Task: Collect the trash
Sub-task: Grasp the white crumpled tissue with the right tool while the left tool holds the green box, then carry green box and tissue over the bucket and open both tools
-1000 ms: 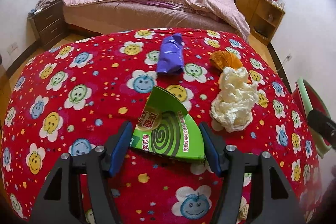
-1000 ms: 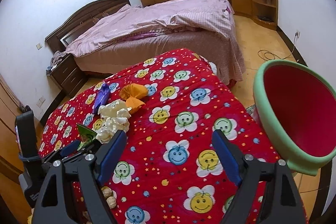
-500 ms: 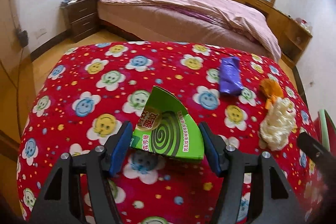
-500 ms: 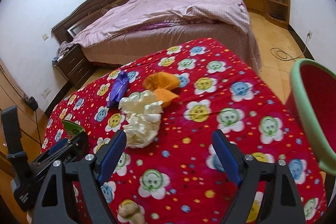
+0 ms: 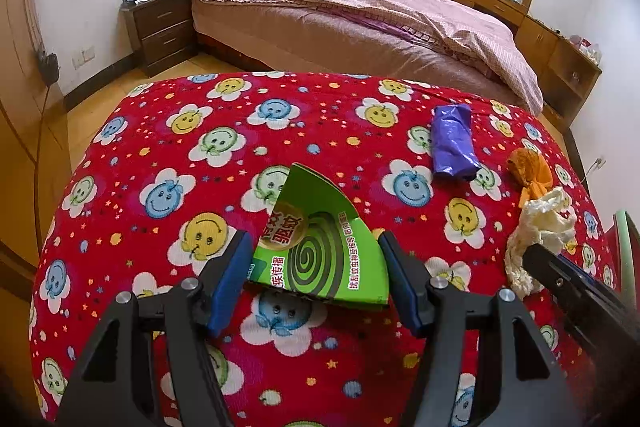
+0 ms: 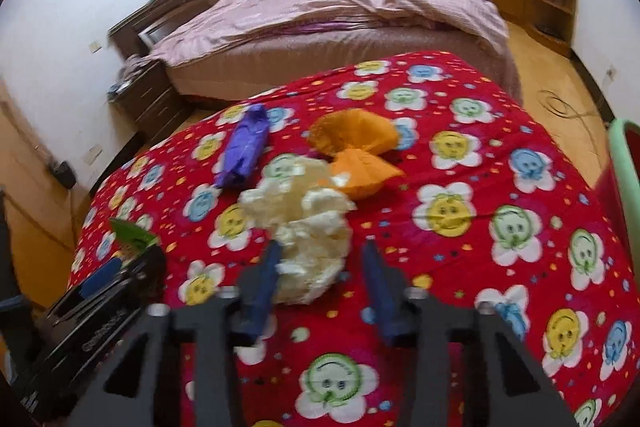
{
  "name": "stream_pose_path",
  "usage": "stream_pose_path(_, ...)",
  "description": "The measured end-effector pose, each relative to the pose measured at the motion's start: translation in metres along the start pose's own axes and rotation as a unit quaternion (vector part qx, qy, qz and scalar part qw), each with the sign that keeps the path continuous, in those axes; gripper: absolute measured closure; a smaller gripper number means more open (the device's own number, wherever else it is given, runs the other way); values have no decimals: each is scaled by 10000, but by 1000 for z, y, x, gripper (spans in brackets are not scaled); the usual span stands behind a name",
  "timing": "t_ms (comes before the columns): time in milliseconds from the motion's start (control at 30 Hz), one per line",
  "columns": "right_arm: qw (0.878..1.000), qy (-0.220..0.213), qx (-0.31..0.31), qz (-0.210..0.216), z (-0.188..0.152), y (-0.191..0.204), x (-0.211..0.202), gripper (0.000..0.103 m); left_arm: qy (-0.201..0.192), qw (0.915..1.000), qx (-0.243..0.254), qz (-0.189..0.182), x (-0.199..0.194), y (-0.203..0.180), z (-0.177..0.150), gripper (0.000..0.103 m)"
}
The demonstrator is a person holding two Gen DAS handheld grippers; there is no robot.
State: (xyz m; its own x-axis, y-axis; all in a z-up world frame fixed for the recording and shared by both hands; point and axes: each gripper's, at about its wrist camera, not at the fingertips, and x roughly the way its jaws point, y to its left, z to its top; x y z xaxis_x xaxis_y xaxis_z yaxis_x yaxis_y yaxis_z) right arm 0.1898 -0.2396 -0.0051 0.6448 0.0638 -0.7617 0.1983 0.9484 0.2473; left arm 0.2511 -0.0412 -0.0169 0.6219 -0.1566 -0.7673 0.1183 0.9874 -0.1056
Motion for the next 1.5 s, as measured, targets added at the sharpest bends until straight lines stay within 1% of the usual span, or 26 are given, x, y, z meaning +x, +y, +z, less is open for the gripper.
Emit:
stream_pose_path(33,10000,-9,-51,5,0,1,-1,73,0,10000,22,2,0,-1,0,38)
stream_pose_path(100,9998,-55,-210,-10,0,4,-4,81,-32,10000,75,7,-1,-4,-1,38)
stream_pose_path(200,9996,-68,-245,98,-1,2,-11,85,-81,9999,118,6,-3,-6,-2,38)
stream_pose_path(433,9986,-365,-272,270,-8,-7,-54,86,-228,9995,213,-55,-12,-11,-4,38)
stream_pose_path(633,9976,-636,-154,240,-15,-24,-94,86,-357,9989,284,-138,-22,-17,-2,38)
stream_pose_path(900,9952,-961,120,125,-30,-58,-139,86,-658,9960,544,-272,-53,-37,0,38)
stream_pose_path(1033,9938,-1079,276,9,-39,-80,-160,86,-602,9949,644,-486,-70,-53,-2,38)
stream_pose_path(1200,9904,-1281,499,-154,-49,-105,-186,86,-602,9916,847,-768,-90,-77,-4,38)
stream_pose_path(1500,9829,-1541,874,-501,-57,-157,-221,86,-540,9802,1296,-1395,-122,-140,-11,38)
